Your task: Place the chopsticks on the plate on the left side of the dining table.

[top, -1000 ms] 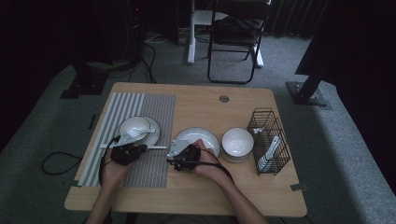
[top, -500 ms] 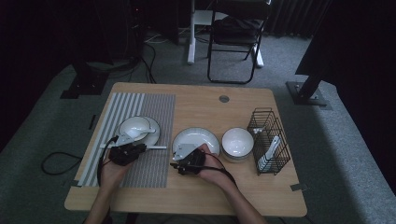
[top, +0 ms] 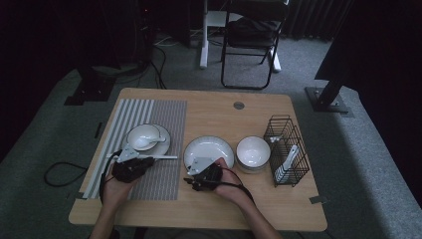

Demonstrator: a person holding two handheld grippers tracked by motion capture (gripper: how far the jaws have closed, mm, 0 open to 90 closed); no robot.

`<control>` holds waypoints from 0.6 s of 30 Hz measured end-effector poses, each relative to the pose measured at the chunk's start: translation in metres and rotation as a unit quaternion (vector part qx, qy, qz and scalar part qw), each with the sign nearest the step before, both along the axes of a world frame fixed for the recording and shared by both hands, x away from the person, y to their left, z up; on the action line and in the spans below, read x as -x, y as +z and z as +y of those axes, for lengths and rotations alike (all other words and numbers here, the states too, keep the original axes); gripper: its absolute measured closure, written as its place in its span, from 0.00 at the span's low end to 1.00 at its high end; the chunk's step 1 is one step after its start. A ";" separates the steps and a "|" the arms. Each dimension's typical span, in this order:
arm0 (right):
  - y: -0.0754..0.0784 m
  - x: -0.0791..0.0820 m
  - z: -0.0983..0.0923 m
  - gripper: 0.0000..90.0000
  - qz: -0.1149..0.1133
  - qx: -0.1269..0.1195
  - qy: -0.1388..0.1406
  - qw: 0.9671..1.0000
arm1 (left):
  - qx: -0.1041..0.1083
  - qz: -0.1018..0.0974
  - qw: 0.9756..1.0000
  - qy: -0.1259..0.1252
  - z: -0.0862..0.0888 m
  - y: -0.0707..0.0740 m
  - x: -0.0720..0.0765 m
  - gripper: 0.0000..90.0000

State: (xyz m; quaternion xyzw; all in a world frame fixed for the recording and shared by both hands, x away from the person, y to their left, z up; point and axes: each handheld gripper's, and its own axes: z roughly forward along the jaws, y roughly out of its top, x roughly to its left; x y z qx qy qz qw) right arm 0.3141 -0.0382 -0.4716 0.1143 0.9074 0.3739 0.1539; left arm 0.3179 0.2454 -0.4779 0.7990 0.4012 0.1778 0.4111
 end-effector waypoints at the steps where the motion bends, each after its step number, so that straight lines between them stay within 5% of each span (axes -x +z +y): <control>1: 0.000 0.001 0.000 0.63 0.001 0.000 -0.001 1.000 | 0.000 0.000 1.000 -0.001 0.000 0.000 0.001 0.93; 18: -0.005 0.005 -0.002 0.63 0.008 -0.006 -0.003 1.000 | 0.009 0.019 1.000 -0.018 -0.011 -0.017 0.013 0.93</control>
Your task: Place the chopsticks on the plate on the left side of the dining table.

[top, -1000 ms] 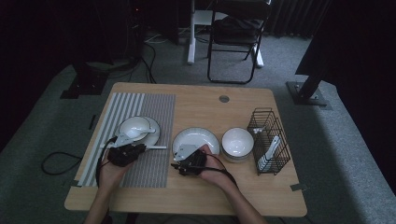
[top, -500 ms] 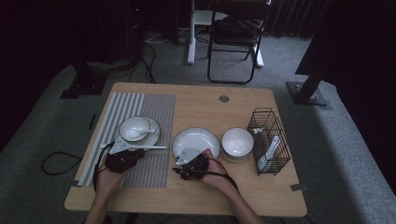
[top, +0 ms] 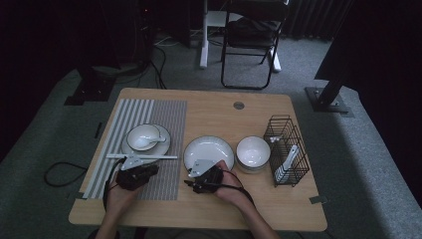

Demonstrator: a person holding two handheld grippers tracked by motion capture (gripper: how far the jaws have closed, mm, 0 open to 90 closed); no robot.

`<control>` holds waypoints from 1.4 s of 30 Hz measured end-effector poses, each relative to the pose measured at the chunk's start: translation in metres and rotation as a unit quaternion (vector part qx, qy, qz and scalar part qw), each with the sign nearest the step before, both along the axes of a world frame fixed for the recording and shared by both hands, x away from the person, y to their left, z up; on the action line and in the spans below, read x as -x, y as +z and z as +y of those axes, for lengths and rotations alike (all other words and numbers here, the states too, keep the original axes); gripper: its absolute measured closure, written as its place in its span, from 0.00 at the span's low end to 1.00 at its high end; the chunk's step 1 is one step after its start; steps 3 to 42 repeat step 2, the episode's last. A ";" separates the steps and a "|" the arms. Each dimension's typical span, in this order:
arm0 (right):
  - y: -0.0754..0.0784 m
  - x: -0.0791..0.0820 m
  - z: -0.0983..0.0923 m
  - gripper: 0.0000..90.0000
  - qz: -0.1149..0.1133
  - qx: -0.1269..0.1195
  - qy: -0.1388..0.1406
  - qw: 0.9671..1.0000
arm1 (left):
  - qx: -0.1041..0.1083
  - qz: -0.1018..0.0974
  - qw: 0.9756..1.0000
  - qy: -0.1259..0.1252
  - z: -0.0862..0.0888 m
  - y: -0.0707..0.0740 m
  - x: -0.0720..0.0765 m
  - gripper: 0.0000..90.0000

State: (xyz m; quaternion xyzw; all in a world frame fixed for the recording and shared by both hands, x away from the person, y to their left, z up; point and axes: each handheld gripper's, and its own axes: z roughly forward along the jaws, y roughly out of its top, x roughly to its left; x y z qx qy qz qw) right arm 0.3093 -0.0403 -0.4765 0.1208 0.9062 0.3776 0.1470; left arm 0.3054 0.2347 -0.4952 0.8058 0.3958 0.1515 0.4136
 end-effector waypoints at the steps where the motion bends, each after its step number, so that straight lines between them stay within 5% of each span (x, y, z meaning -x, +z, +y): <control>1: 0.000 0.000 0.000 0.63 -0.001 0.000 0.001 1.000 | 0.000 0.001 1.000 0.000 -0.001 -0.001 0.000 0.93; 42: 0.000 0.000 0.000 0.63 -0.001 0.000 0.001 1.000 | 0.000 0.001 1.000 0.000 -0.001 -0.001 0.000 0.93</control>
